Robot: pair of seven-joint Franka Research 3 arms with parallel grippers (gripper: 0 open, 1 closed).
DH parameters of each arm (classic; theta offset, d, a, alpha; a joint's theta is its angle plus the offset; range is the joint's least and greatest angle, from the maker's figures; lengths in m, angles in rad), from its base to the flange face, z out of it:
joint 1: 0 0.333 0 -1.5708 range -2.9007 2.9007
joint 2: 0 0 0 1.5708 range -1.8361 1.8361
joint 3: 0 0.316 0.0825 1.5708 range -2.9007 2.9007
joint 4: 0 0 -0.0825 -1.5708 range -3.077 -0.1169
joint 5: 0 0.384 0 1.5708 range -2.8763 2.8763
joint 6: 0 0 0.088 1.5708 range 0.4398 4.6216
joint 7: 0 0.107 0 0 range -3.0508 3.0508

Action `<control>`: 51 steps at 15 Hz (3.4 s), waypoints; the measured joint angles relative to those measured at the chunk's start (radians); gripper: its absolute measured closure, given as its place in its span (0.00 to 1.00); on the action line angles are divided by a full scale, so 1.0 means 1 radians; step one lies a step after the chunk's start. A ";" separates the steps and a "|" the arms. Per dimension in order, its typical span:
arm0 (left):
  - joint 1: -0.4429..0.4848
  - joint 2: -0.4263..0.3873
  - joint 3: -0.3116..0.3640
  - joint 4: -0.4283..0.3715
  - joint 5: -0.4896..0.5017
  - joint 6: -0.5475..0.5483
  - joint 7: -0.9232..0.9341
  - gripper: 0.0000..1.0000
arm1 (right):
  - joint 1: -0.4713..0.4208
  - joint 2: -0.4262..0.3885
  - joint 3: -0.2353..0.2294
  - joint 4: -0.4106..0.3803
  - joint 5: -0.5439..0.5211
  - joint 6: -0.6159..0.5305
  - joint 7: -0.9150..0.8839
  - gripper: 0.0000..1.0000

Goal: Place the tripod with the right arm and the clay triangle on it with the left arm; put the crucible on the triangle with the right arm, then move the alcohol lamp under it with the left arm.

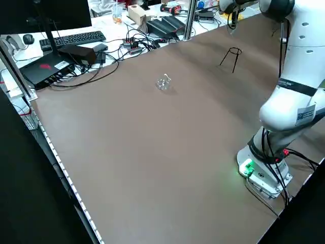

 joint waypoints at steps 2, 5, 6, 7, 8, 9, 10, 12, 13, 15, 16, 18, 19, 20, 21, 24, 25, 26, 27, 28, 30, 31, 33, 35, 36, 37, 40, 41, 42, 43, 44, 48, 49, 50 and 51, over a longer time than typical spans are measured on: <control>-0.058 0.054 0.004 0.028 0.000 0.084 -0.056 0.87 | -0.054 0.043 0.001 -0.039 0.000 0.034 -0.020 0.39; -0.116 0.072 0.043 0.033 0.000 0.114 -0.076 0.87 | -0.102 0.076 0.001 -0.041 0.000 0.035 -0.100 0.41; -0.131 0.073 0.059 0.034 0.000 0.114 -0.077 0.87 | -0.119 0.086 0.001 -0.043 0.000 0.035 -0.137 0.41; -0.140 0.074 0.070 0.035 0.000 0.114 -0.077 0.87 | -0.133 0.097 0.002 -0.047 0.001 0.035 -0.166 0.40; -0.143 0.077 0.075 0.035 0.000 0.115 -0.077 0.87 | -0.143 0.108 0.002 -0.051 0.002 0.035 -0.186 0.42; -0.144 0.081 0.076 0.036 0.000 0.117 -0.077 0.87 | -0.148 0.118 0.003 -0.054 0.002 0.035 -0.202 0.42; -0.146 0.086 0.078 0.036 0.000 0.121 -0.077 0.87 | -0.149 0.126 0.003 -0.056 0.002 0.035 -0.218 0.43; -0.159 0.098 0.086 0.036 0.000 0.128 -0.077 0.87 | -0.150 0.137 0.004 -0.067 0.003 0.035 -0.253 0.44; -0.168 0.104 0.094 0.036 0.000 0.132 -0.077 0.87 | -0.152 0.139 0.004 -0.073 0.003 0.035 -0.269 0.45; -0.189 0.113 0.109 0.036 0.000 0.137 -0.077 0.87 | -0.152 0.141 0.008 -0.086 0.004 0.037 -0.287 0.46; -0.196 0.115 0.115 0.036 0.000 0.137 -0.077 0.87 | -0.152 0.143 0.012 -0.091 0.004 0.039 -0.292 0.48; -0.200 0.115 0.117 0.036 0.000 0.137 -0.078 0.87 | -0.151 0.147 0.018 -0.101 0.004 0.042 -0.294 0.50; -0.200 0.117 0.118 0.036 0.000 0.137 -0.078 0.87 | -0.151 0.149 0.019 -0.108 0.004 0.047 -0.295 0.52; -0.200 0.120 0.119 0.036 0.000 0.137 -0.078 0.87 | -0.151 0.152 0.020 -0.114 0.004 0.053 -0.298 0.52; -0.200 0.123 0.119 0.036 0.000 0.137 -0.078 0.87 | -0.151 0.155 0.021 -0.117 0.004 0.056 -0.302 0.52; -0.204 0.133 0.120 0.036 0.000 0.137 -0.078 0.87 | -0.151 0.160 0.019 -0.119 0.004 0.058 -0.335 0.61; -0.206 0.137 0.121 0.036 0.000 0.137 -0.078 0.87 | -0.157 0.162 0.017 -0.123 0.004 0.059 -0.368 0.67; -0.206 0.138 0.122 0.034 0.000 0.136 -0.078 0.87 | -0.161 0.164 0.016 -0.127 0.004 0.059 -0.378 0.71; -0.206 0.140 0.122 0.032 0.000 0.136 -0.078 0.87 | -0.165 0.166 0.016 -0.129 0.004 0.059 -0.384 0.72; -0.206 0.141 0.123 0.030 0.000 0.136 -0.078 0.87 | -0.165 0.168 0.016 -0.130 0.004 0.059 -0.389 0.76; -0.206 0.141 0.124 0.029 0.000 0.136 -0.078 0.87 | -0.165 0.171 0.018 -0.130 0.004 0.060 -0.390 0.77; -0.206 0.141 0.124 0.029 0.000 0.136 -0.079 0.87 | -0.165 0.171 0.019 -0.130 0.004 0.060 -0.391 0.76; -0.206 0.141 0.125 0.029 0.000 0.135 -0.079 0.87 | -0.164 0.172 0.021 -0.130 0.004 0.061 -0.392 0.76; -0.206 0.141 0.127 0.028 0.000 0.120 -0.079 0.87 | -0.160 0.172 0.024 -0.130 0.004 0.063 -0.392 0.75; -0.206 0.142 0.128 0.028 0.000 0.099 -0.079 0.87 | -0.158 0.172 0.026 -0.130 0.004 0.064 -0.392 0.76; -0.206 0.142 0.129 0.028 0.000 0.078 -0.079 0.87 | -0.157 0.172 0.027 -0.130 0.004 0.065 -0.392 0.76; -0.206 0.141 0.129 0.020 0.003 0.054 -0.080 0.87 | -0.154 0.172 0.029 -0.128 0.004 0.070 -0.392 0.78; -0.206 0.141 0.130 0.016 0.005 0.048 -0.080 0.87 | -0.154 0.172 0.029 -0.128 0.004 0.071 -0.392 0.78; -0.206 0.142 0.130 0.012 0.005 0.036 -0.080 0.87 | -0.153 0.172 0.029 -0.128 0.004 0.072 -0.392 0.84; -0.206 0.141 0.130 0.010 0.005 0.021 -0.080 0.87 | -0.153 0.172 0.029 -0.127 0.004 0.072 -0.392 0.84; -0.206 0.141 0.130 0.008 0.005 0.011 -0.080 0.87 | -0.153 0.171 0.029 -0.127 0.004 0.073 -0.392 0.89; -0.205 0.141 0.132 0.007 0.005 0.001 -0.080 0.87 | -0.120 0.166 0.043 -0.094 0.006 0.068 -0.396 0.95; -0.205 0.141 0.133 0.007 0.005 0.001 -0.080 0.87 | -0.104 0.160 0.045 -0.084 0.007 0.067 -0.394 0.95; -0.204 0.141 0.133 0.007 0.005 0.000 -0.080 0.87 | -0.083 0.150 0.046 -0.074 0.007 0.060 -0.386 0.95; -0.203 0.141 0.134 0.006 0.005 0.000 -0.080 0.87 | -0.060 0.134 0.047 -0.059 0.008 0.030 -0.362 0.95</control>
